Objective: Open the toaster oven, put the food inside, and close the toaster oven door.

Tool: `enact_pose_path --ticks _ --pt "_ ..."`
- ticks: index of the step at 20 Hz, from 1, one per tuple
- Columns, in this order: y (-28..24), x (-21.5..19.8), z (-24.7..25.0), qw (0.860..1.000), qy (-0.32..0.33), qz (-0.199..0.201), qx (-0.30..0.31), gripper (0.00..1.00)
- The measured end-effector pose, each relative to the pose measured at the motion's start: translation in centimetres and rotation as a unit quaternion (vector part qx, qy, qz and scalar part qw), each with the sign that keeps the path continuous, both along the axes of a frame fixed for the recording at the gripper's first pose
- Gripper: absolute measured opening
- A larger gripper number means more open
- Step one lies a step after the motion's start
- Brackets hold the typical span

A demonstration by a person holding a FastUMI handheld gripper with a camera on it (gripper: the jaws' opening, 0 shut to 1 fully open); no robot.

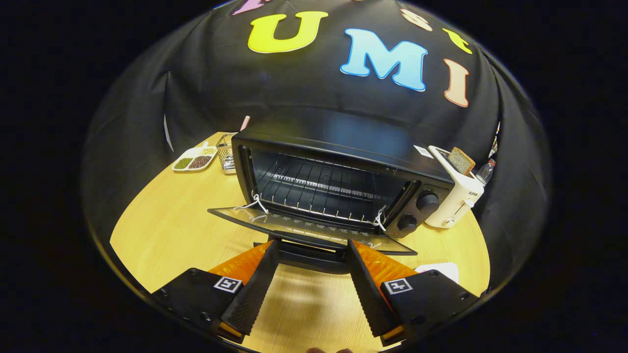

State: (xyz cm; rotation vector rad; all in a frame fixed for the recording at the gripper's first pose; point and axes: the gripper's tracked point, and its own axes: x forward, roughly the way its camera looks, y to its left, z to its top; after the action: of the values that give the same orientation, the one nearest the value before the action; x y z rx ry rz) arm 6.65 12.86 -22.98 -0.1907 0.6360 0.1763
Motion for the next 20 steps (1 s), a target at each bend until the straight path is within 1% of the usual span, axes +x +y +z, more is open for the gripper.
enact_pose_path --ticks 1,3,6,7,8,10,13,20 --pt "0.1 -0.7 -0.9 1.000 0.016 0.000 0.003 0.90" --pt "0.2 -2.2 -3.9 0.998 0.069 0.002 0.011 0.90" --pt "-1.0 -4.7 -7.7 0.989 0.145 -0.006 0.009 0.97" --pt "-1.4 -5.2 -7.9 0.988 0.153 -0.009 0.016 0.98" --pt "-1.9 -5.6 -7.6 0.988 0.152 -0.011 0.024 1.00" --pt "-2.8 -6.2 -6.8 0.988 0.153 -0.013 0.030 1.00" --pt "-5.6 -6.4 -5.0 0.989 0.144 -0.018 0.034 1.00" --pt "-15.8 -7.0 -0.7 0.994 0.096 -0.051 0.011 1.00"
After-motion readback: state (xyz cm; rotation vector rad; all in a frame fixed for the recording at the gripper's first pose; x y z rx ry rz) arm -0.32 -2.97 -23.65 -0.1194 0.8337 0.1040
